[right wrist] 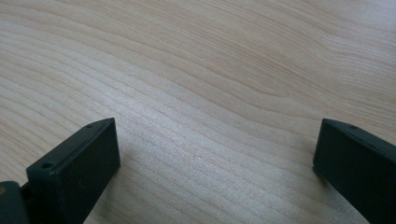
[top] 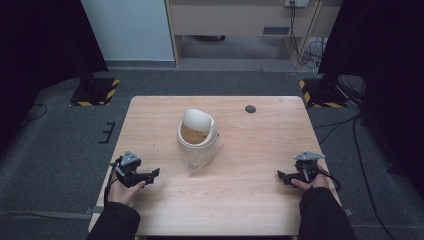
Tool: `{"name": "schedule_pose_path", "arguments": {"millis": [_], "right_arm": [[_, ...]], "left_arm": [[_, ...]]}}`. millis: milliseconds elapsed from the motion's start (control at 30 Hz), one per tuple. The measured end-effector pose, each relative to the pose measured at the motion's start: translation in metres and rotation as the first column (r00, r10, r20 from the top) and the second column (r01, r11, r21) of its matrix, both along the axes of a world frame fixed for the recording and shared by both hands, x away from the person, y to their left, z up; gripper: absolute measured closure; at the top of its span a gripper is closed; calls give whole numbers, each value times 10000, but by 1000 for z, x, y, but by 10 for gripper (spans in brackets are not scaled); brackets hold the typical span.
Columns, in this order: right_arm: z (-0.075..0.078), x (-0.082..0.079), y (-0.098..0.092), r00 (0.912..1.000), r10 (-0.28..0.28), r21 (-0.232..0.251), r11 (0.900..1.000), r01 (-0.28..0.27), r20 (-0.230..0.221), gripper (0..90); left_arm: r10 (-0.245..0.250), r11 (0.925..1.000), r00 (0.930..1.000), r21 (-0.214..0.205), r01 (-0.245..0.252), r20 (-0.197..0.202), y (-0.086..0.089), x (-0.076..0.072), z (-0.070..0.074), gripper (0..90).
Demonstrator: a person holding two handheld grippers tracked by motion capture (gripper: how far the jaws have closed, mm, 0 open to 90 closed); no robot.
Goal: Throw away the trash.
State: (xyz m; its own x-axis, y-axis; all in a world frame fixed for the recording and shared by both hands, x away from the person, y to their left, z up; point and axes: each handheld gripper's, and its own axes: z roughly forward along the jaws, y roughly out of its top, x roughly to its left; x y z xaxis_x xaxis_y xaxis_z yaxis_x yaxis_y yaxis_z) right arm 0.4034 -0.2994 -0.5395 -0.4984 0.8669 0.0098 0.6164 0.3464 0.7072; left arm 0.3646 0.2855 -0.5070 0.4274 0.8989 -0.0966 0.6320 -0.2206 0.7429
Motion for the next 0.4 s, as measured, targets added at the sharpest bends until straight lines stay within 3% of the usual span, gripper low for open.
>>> {"name": "schedule_pose_path", "arguments": {"millis": [200, 400], "right_arm": [[0, 0, 0, 10000, 2, -2, 10000, -2, 0, 7], [0, 0, 0, 10000, 3, 0, 10000, -3, 3, 7]], "left_arm": [[261, 9989, 9984, 406, -241, -508, 6, 4, -10, 114], [203, 9961, 9953, 870, -121, -943, 6, 8, -18, 108]]}}
